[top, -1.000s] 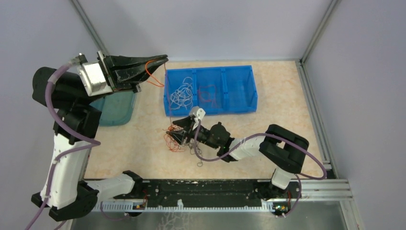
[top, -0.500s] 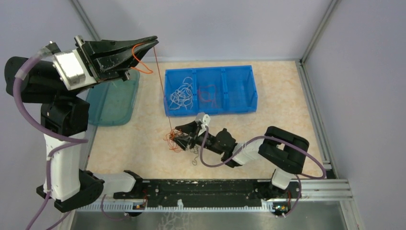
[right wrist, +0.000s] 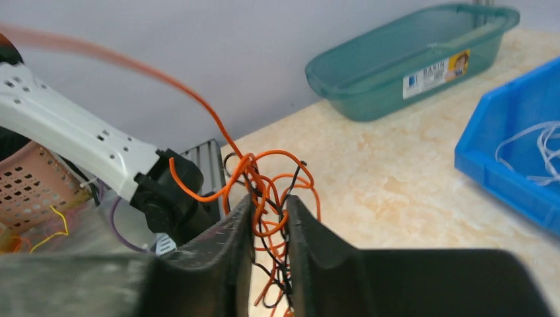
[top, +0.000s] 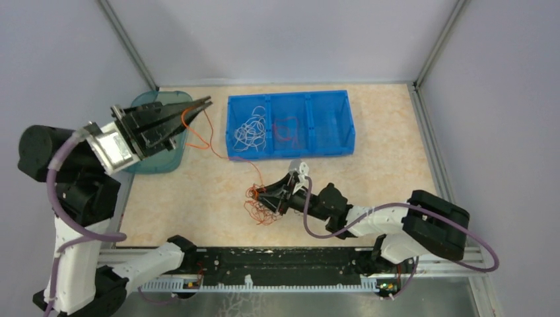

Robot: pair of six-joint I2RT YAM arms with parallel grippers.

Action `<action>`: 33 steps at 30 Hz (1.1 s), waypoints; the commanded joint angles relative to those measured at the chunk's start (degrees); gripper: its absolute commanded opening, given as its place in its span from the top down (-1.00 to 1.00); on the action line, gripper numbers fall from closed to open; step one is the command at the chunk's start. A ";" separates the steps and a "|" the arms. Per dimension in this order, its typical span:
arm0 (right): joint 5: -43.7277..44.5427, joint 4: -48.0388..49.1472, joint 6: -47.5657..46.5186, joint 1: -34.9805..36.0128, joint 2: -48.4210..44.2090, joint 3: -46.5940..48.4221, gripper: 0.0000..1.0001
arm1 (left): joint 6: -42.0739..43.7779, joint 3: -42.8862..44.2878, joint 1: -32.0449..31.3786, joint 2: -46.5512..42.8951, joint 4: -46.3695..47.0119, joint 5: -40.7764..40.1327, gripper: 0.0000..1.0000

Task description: Untangle the cables

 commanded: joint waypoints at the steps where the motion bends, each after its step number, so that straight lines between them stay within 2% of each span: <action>1: -3.09 -4.14 2.53 0.47 -6.22 4.43 0.65 | 0.92 -12.53 0.06 -4.40 -3.38 0.74 1.00; 3: -2.53 -4.76 2.66 0.44 -7.58 4.47 0.72 | 2.46 -16.05 0.08 -5.98 -4.92 0.56 1.00; 7: -1.50 -9.11 2.00 0.09 -9.91 3.71 0.72 | 9.37 -21.05 0.08 -8.86 -12.30 -1.94 1.00; 11: -0.93 -14.90 2.16 -1.60 -13.66 1.80 0.54 | 20.01 -28.47 0.09 -12.55 -17.62 -14.54 1.00; 15: 2.06 -27.14 -1.80 -2.49 -17.64 0.90 0.33 | 29.90 -38.38 0.08 -15.70 -20.90 -34.41 1.00; 17: 4.39 -32.70 -3.37 -2.50 -19.53 -0.07 0.17 | 33.91 -44.20 0.13 -18.47 -22.07 -39.26 1.00; 22: 12.00 -45.38 -3.64 -2.99 -24.10 -1.31 -0.35 | 33.30 -52.70 0.09 -24.34 -20.09 -41.64 1.00; 24: 13.48 -48.35 -3.45 -3.42 -26.41 -0.95 -0.47 | 33.02 -53.75 0.12 -24.06 -20.08 -44.18 1.00; 28: 12.55 -52.98 -4.36 -5.75 -30.13 1.22 -0.46 | 33.47 -54.59 0.12 -23.44 -19.45 -45.87 1.00; 33: 0.36 -53.13 -8.63 -3.86 -25.49 3.92 -0.34 | 29.96 -52.11 0.05 -20.85 -18.24 -42.68 1.00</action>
